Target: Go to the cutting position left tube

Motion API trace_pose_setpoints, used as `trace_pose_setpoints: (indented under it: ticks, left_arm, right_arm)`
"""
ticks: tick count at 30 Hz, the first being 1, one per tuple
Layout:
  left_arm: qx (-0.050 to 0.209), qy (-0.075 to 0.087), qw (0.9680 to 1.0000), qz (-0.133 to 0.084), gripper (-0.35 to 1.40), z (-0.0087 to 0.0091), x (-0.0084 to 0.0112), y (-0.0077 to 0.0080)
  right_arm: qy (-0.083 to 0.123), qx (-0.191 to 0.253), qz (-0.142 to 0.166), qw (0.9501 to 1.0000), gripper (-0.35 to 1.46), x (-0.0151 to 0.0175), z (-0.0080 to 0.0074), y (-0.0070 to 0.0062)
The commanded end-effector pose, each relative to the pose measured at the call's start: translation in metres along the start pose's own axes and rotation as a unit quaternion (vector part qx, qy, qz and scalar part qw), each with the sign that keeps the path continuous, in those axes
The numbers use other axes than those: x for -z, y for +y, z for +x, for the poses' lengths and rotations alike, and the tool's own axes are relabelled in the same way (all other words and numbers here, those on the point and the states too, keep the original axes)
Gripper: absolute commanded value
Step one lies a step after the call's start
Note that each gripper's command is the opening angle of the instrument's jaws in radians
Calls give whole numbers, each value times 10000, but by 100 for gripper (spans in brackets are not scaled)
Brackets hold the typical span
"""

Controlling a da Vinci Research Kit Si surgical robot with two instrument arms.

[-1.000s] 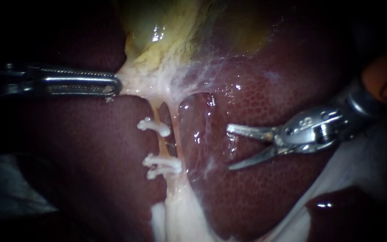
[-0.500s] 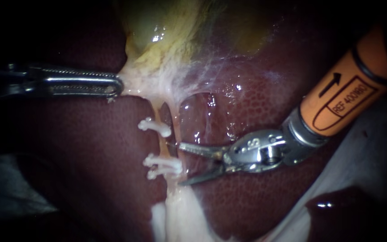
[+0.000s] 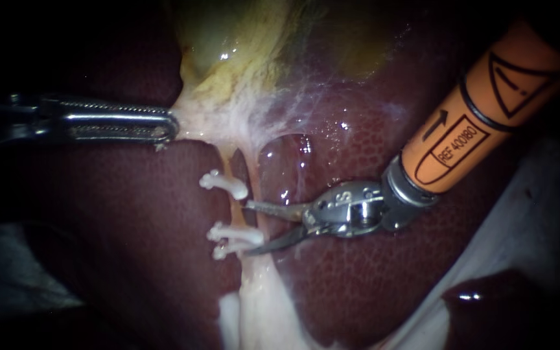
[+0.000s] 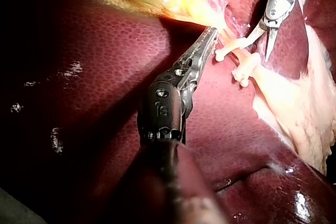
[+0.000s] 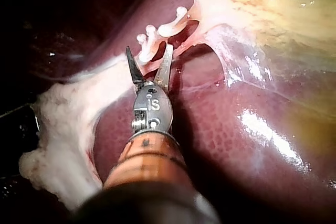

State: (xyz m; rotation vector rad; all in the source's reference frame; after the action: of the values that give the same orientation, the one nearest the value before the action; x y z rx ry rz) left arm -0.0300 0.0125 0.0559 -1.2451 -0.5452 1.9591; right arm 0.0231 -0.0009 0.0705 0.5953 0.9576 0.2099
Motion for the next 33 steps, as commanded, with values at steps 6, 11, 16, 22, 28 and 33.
trace_pose_setpoints:
  ticks: [6, 11, 16, 22, 28, 33]
  left_arm:
    - [-1, 0, 10000, 0, -35, 0, 0, 1]
    - [-1, 3, 10000, 14, -35, 0, 0, 1]
    - [-1, 3, 10000, 15, -35, 0, 0, 1]
    - [-1, 4, 10000, 16, -35, 0, 0, 1]
    - [1, 5, 10000, 19, -35, 1, -2, 1]
    - [2, 5, 10000, 21, -35, 1, -2, 1]
  right_arm:
    - [97, 89, 98, 9999, 144, -5, 1, 7]
    - [240, 205, 247, 9992, 142, -13, 7, 10]
    - [382, 346, 443, 9977, 139, -24, 15, 13]
    - [417, 402, 579, 9966, 134, -39, 26, 14]
    - [540, 275, 572, 9965, 134, -58, 36, 17]
    - [617, 70, 560, 9965, 135, -75, 45, 17]
